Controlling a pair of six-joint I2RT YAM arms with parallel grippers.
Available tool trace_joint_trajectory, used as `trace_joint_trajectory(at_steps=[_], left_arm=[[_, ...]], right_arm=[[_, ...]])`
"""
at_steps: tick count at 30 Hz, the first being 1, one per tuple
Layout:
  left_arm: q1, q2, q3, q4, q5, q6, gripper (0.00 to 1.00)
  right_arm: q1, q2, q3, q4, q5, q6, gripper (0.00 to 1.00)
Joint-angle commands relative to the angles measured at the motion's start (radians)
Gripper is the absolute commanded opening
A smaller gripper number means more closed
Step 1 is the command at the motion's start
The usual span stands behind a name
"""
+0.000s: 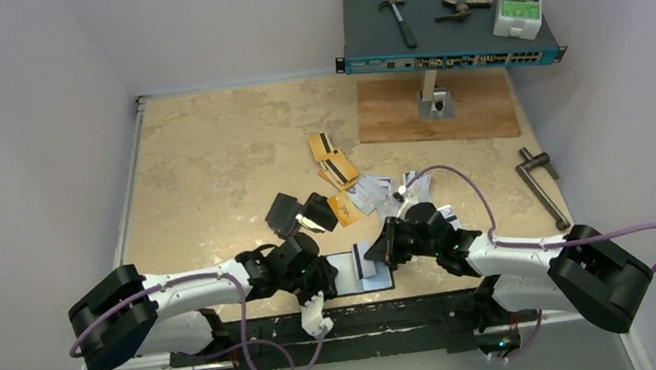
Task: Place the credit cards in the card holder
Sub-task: Insert the credit card into the card holder.
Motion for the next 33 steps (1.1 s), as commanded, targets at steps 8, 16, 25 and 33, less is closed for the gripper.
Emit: trace_joint_trajectory(at_steps=[8, 16, 25, 33], left_arm=[[0.001, 0.038, 0.047, -0.228, -0.043, 0.087, 0.38], [-0.015, 0.111, 0.095, -0.117, -0.015, -0.059, 0.34], [-0.115, 0.162, 0.152, -0.153, -0.058, -0.334, 0.26], [-0.194, 0.212, 0.192, -0.134, -0.114, -0.558, 0.27]], right_arm=[[-0.005, -0.012, 0.016, -0.006, 0.006, -0.037, 0.0], [-0.007, -0.011, -0.015, 0.036, 0.009, -0.014, 0.0], [-0.114, -0.057, -0.026, 0.018, -0.007, -0.041, 0.0], [-0.145, -0.175, -0.072, -0.034, -0.039, -0.059, 0.0]])
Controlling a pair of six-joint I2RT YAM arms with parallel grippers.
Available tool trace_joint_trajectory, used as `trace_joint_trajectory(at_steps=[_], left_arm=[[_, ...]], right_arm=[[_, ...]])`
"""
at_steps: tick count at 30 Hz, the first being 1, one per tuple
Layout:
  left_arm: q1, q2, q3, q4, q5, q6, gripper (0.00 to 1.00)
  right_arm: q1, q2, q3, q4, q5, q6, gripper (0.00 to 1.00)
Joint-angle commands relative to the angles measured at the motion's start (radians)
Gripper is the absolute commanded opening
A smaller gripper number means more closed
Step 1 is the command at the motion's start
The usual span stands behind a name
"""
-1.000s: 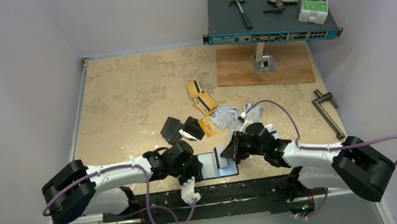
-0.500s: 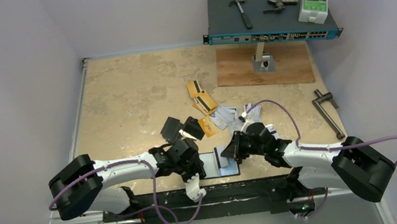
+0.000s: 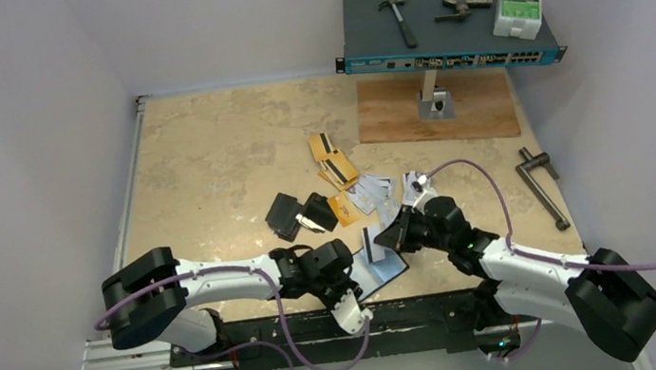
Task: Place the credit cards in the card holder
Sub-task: Insert the credit card into the card holder.
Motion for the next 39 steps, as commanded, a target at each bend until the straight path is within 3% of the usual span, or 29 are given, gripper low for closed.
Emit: trace_joint_trajectory(at_steps=[1, 16, 26, 39], left_arm=[[-0.032, 0.021, -0.017, -0.036, -0.008, -0.137, 0.27], [-0.04, 0.031, -0.03, -0.016, -0.035, -0.123, 0.25], [-0.041, 0.026, -0.051, 0.005, -0.043, -0.108, 0.16], [-0.04, 0.023, -0.047, 0.004, -0.051, -0.103, 0.15]], right_arm=[[-0.004, -0.038, -0.051, -0.007, -0.037, -0.018, 0.0], [-0.003, 0.062, -0.118, 0.13, -0.123, -0.021, 0.0], [-0.009, -0.036, -0.148, 0.132, -0.117, 0.018, 0.0], [-0.014, -0.141, -0.169, 0.166, -0.118, 0.026, 0.0]])
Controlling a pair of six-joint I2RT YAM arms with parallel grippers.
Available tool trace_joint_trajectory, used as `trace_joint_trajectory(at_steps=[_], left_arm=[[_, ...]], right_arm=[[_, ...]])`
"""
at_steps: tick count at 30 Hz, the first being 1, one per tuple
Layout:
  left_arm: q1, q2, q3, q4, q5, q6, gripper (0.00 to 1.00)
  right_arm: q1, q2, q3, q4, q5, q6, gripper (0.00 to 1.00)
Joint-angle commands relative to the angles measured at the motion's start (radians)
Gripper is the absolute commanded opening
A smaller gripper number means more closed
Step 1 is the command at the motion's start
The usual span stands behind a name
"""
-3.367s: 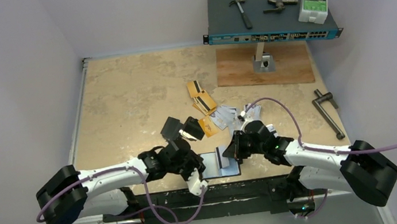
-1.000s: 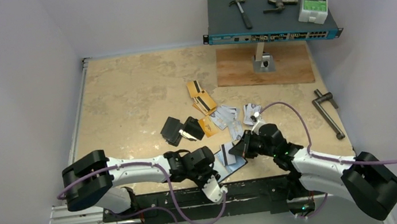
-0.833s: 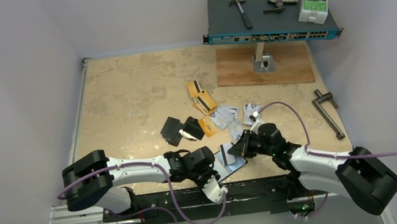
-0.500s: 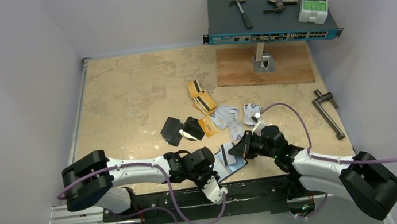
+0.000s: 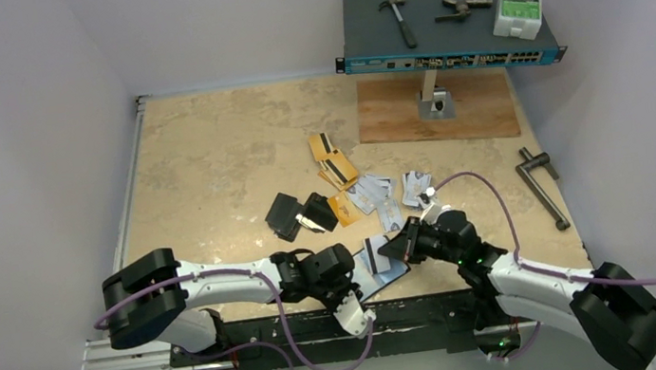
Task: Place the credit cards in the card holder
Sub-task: Insert the credit card into the card holder.
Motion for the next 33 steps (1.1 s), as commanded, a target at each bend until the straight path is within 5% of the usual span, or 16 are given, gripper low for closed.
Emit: trace_joint_trajectory(at_steps=[1, 25, 33], left_arm=[[-0.004, 0.025, -0.032, -0.034, 0.004, -0.014, 0.15], [-0.007, 0.02, -0.029, -0.049, -0.008, -0.022, 0.15], [-0.012, 0.025, -0.02, -0.045, -0.012, -0.018, 0.15]], right_arm=[[-0.003, -0.072, -0.003, 0.015, -0.031, -0.002, 0.0], [-0.008, -0.08, -0.015, -0.039, 0.051, -0.055, 0.0], [-0.007, 0.008, -0.067, 0.059, -0.015, -0.033, 0.0]])
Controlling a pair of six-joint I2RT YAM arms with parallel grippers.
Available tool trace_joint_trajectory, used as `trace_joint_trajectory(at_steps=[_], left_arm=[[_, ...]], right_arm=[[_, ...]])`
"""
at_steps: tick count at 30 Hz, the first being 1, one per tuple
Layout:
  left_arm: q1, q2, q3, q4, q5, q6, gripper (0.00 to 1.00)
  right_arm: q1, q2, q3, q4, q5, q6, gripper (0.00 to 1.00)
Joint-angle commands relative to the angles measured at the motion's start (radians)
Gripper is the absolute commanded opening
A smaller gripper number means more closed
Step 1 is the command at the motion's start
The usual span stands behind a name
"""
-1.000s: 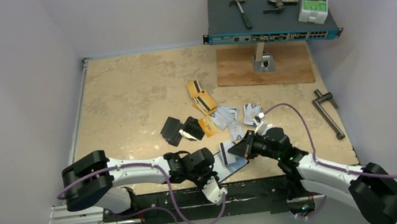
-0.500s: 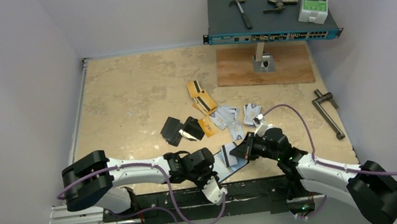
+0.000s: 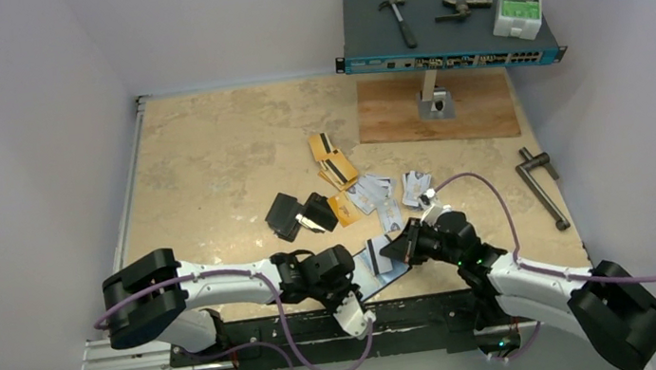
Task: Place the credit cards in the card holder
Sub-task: Insert the credit card into the card holder.
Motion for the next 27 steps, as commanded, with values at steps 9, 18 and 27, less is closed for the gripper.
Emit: trace_joint_trajectory(at_steps=[9, 18, 27], left_arm=[[-0.005, 0.017, -0.026, -0.051, -0.018, -0.015, 0.13], [-0.005, 0.005, -0.044, -0.044, -0.021, -0.003, 0.12], [-0.005, -0.014, -0.067, -0.058, -0.031, -0.01, 0.11]], right_arm=[[-0.005, -0.005, -0.095, 0.093, -0.058, 0.034, 0.0], [-0.003, 0.02, -0.103, 0.087, -0.052, 0.058, 0.0], [0.0, -0.073, -0.096, 0.004, 0.038, 0.055, 0.0]])
